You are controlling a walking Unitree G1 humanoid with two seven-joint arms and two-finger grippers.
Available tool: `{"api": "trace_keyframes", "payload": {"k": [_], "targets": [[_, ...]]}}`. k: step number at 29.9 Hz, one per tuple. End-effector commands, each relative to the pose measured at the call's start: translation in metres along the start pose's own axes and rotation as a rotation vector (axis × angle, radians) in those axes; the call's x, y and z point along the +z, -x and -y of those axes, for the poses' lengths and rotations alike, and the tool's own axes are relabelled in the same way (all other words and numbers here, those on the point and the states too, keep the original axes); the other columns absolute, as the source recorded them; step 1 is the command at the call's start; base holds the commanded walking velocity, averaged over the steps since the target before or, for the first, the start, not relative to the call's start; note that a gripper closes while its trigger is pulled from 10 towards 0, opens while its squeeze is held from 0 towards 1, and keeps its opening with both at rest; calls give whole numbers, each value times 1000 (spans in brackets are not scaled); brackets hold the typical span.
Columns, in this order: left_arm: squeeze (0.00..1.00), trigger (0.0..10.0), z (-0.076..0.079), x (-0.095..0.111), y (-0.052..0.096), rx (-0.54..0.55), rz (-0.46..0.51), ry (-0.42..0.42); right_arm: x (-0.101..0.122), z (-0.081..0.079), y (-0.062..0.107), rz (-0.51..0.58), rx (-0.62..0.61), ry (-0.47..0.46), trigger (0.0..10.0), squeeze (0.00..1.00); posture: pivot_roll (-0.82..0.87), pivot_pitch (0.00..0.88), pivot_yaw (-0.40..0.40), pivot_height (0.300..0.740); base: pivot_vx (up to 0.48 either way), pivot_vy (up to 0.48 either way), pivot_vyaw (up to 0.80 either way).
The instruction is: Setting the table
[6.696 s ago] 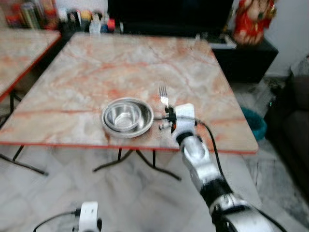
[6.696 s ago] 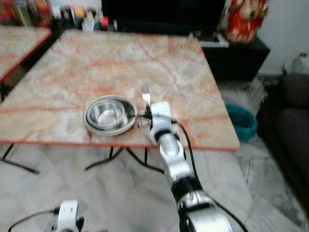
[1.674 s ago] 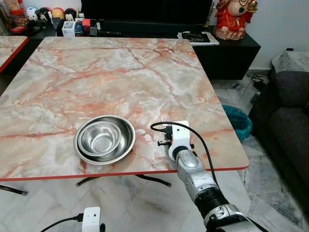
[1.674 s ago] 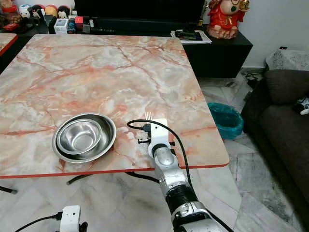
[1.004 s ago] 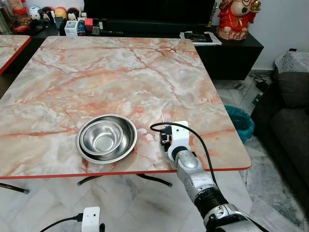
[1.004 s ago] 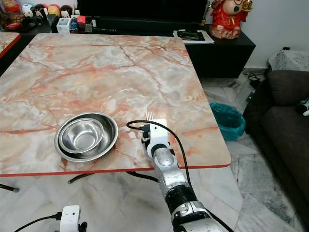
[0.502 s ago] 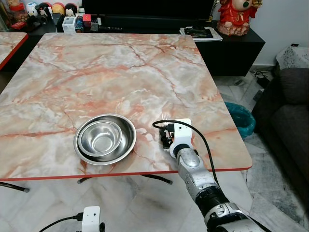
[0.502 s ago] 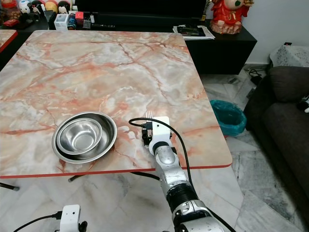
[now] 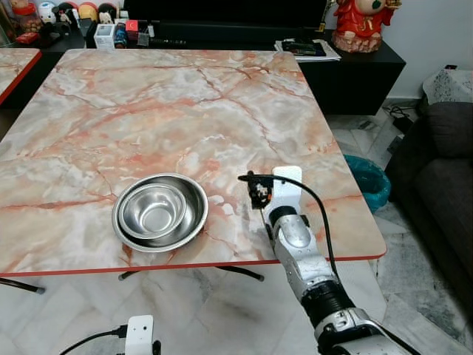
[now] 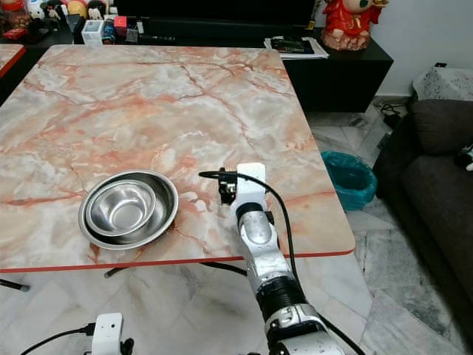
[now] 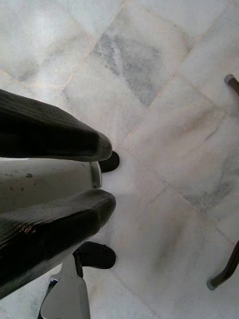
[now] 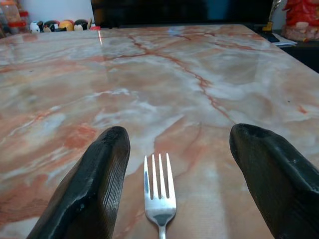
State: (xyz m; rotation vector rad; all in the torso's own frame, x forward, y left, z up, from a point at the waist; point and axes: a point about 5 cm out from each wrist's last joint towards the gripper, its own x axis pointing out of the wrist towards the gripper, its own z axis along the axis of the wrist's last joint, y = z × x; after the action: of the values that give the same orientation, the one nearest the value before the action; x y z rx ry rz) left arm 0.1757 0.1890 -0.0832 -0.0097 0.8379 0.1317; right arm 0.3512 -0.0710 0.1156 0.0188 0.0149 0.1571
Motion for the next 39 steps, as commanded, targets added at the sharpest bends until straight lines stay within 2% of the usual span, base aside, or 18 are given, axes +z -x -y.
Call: {"api": "trace_keyframes", "payload": {"k": [1, 9, 13, 17, 39], "targets": [[0, 10000, 2, -6, 1, -5, -22, 9, 9, 1, -1, 51, -5, -6, 10000, 0, 68, 117, -81, 740, 0, 0, 0], [0, 10000, 5, -5, 1, -11, -20, 11, 39, 1, 2, 243, 38, -27, 10000, 0, 66, 117, -81, 740, 0, 0, 0], [0, 10000, 4, -6, 2, -10, -22, 2, 47, 1, 3, 284, 51, -35, 10000, 0, 63, 115, -77, 740, 0, 0, 0], [0, 10000, 4, -6, 1, -5, -20, -15, 44, 3, 2, 272, 48, -35, 10000, 0, 63, 114, -75, 740, 0, 0, 0], [0, 10000, 4, -6, 1, -3, -20, -20, 38, 8, 2, 245, 48, -33, 10000, 0, 57, 114, -76, 740, 0, -282, 0]]}}
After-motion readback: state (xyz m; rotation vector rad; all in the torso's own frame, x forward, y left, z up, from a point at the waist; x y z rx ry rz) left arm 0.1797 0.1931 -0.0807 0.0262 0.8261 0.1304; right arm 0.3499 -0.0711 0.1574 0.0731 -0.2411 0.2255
